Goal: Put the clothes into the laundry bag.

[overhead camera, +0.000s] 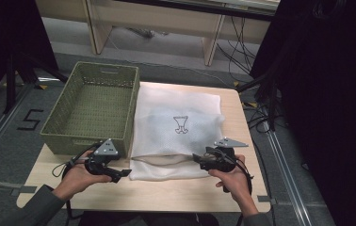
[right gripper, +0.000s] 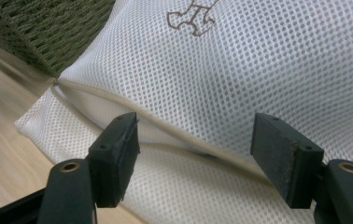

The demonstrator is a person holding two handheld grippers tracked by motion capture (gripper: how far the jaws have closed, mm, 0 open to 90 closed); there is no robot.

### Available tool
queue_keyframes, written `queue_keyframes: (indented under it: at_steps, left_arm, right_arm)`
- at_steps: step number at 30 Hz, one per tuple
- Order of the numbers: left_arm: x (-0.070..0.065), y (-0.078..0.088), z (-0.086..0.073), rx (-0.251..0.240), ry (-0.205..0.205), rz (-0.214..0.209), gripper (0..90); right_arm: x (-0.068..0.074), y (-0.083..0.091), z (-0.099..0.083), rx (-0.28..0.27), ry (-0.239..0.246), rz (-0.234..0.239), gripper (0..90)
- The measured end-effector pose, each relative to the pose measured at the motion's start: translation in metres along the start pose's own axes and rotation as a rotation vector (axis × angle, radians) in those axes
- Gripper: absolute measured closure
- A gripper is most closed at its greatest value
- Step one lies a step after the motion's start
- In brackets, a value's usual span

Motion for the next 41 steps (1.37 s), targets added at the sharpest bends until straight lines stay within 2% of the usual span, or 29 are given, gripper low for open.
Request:
queue_keyframes:
  at_steps: [3,4,6,7,10,11,12,13,14,15,16,17,18,19,20,21,24,26,27,28,29,30,31,34,36,38,40,41]
  left_arm:
    - [0.000,0.000,-0.003,-0.008,0.020,-0.009,27.3]
    - [0.001,0.001,-0.004,-0.003,0.010,-0.007,26.8]
    - [0.002,0.002,-0.006,-0.004,0.021,0.004,24.9]
    - [0.002,0.003,-0.007,-0.006,0.024,0.003,24.4]
    - [0.003,0.004,-0.010,-0.005,0.028,0.013,22.2]
    - [0.002,0.005,-0.012,-0.006,0.041,0.020,21.2]
    - [0.002,0.005,-0.013,-0.003,0.037,0.023,19.8]
    - [0.002,0.005,-0.013,-0.004,0.033,0.024,18.4]
    - [0.002,0.005,-0.014,-0.001,0.025,0.024,17.1]
    - [0.001,0.005,-0.015,0.002,0.039,0.027,16.0]
    - [0.000,0.004,-0.016,-0.001,0.047,0.022,16.1]
    - [-0.001,0.004,-0.017,0.000,0.033,0.018,16.3]
    - [-0.001,0.004,-0.017,0.002,0.027,0.012,16.3]
    - [-0.003,0.003,-0.018,0.001,0.046,0.011,16.2]
    - [-0.003,0.003,-0.020,0.010,0.040,0.013,16.1]
    - [-0.004,0.003,-0.021,0.015,0.040,0.012,15.9]
    - [-0.006,0.004,-0.023,0.020,0.032,0.010,15.9]
    - [-0.009,0.004,-0.024,0.028,0.024,0.002,15.9]
    - [-0.009,0.004,-0.025,0.030,0.020,0.006,15.9]
    - [-0.009,0.005,-0.024,0.035,-0.002,0.006,15.9]
    - [-0.010,0.005,-0.024,0.035,0.008,0.010,15.9]
    - [-0.011,0.004,-0.025,0.033,0.018,0.004,15.9]
    - [-0.011,0.003,-0.025,0.035,0.018,0.002,15.9]
    - [-0.008,0.003,-0.025,0.042,0.004,0.013,15.9]
    - [-0.007,0.003,-0.026,0.044,0.019,0.012,15.9]
    - [-0.005,0.004,-0.026,0.044,0.001,0.021,15.9]
    - [-0.006,0.004,-0.025,0.043,0.004,0.018,15.9]
    - [-0.006,0.003,-0.026,0.045,0.001,0.015,15.9]
  right_arm:
    - [-0.001,0.007,-0.005,0.001,-0.010,-0.004,32.1]
    - [0.001,0.008,-0.006,-0.007,-0.034,-0.004,31.3]
    - [0.002,0.013,-0.011,0.003,-0.052,0.007,29.7]
    - [-0.002,0.014,-0.012,-0.012,-0.015,0.004,29.2]
    - [0.002,0.019,-0.019,0.008,-0.057,0.010,27.1]
    - [0.003,0.021,-0.022,0.023,-0.054,0.010,26.2]
    - [0.001,0.022,-0.023,0.006,-0.034,0.005,25.0]
    - [0.004,0.023,-0.026,0.021,-0.060,0.010,24.1]
    - [0.001,0.023,-0.026,0.009,-0.022,0.003,23.5]
    - [0.003,0.024,-0.028,0.009,-0.030,0.007,23.0]
    - [0.008,0.025,-0.031,0.031,-0.068,0.018,23.1]
    - [0.005,0.026,-0.031,0.025,-0.017,0.010,23.3]
    - [0.007,0.027,-0.033,0.025,-0.028,0.017,23.4]
    - [0.011,0.028,-0.035,0.020,-0.054,0.023,23.3]
    - [0.012,0.030,-0.037,0.042,-0.046,0.020,22.9]
    - [0.014,0.032,-0.039,0.044,-0.052,0.026,22.5]
    - [0.016,0.033,-0.044,0.044,-0.025,0.038,22.4]
    - [0.018,0.036,-0.048,0.054,-0.024,0.036,22.2]
    - [0.020,0.035,-0.049,0.038,-0.036,0.042,22.3]
    - [0.018,0.037,-0.050,0.047,-0.012,0.030,22.3]
    - [0.020,0.037,-0.052,0.047,-0.024,0.037,22.3]
    - [0.018,0.037,-0.053,0.048,-0.007,0.036,22.3]
    - [0.020,0.039,-0.055,0.066,-0.027,0.035,22.3]
    - [0.020,0.039,-0.056,0.067,-0.025,0.036,22.3]
    - [0.020,0.039,-0.056,0.071,-0.022,0.031,22.3]
    - [0.020,0.038,-0.056,0.073,-0.024,0.032,22.3]
    - [0.019,0.038,-0.057,0.081,-0.018,0.025,22.3]
    - [0.016,0.037,-0.056,0.067,0.001,0.020,22.3]
Point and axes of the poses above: each handheld gripper's, and its own axes: y roughly backward along the jaws, z roughly out of its top, x roughly to its left, the point moved 7 cm from there along -y, roughly forward along the jaws, and after that the axes turned 3 degrees about x, right-handed, at the moved point
